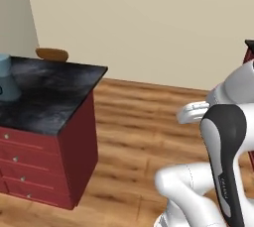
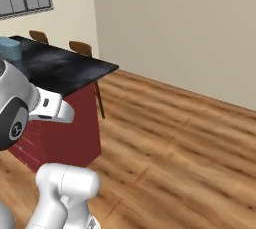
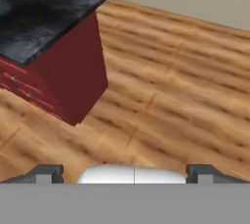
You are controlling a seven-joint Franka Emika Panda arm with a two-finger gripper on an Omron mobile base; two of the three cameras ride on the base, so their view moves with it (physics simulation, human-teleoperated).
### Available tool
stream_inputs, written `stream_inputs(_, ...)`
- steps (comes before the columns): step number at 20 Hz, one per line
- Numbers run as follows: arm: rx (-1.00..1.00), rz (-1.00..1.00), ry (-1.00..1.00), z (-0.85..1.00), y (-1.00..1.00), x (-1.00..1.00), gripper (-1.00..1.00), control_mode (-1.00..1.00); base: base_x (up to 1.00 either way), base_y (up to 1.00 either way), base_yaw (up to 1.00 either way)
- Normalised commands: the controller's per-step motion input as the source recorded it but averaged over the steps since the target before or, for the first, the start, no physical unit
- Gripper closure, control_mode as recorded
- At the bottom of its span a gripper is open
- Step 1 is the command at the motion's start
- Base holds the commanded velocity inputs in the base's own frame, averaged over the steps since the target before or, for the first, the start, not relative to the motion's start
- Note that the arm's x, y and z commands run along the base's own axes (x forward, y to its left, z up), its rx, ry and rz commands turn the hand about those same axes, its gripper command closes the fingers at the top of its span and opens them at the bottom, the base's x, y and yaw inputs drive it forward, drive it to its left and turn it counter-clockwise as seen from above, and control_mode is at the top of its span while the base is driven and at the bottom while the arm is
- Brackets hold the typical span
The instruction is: Navigate to the coffee machine.
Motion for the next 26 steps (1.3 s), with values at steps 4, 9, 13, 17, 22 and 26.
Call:
stream_inputs(4,0.0,0.0,0.0,0.0,0.0,0.0,-1.0,1.0,1.0,-0.46,-0.32)
stream_inputs(9,0.0,0.0,0.0,0.0,0.0,0.0,-1.0,1.0,1.0,-0.21,-0.34)
stream_inputs(13,0.0,0.0,0.0,0.0,0.0,0.0,-1.0,1.0,1.0,-0.09,-0.25)
stream_inputs(17,0.0,0.0,0.0,0.0,0.0,0.0,-1.0,1.0,1.0,-0.1,-0.23)
stream_inputs(22,0.0,0.0,0.0,0.0,0.0,0.0,-1.0,1.0,1.0,-0.22,-0.22)
stream_inputs(26,0.0,0.0,0.0,0.0,0.0,0.0,-1.0,1.0,1.0,-0.17,-0.21)
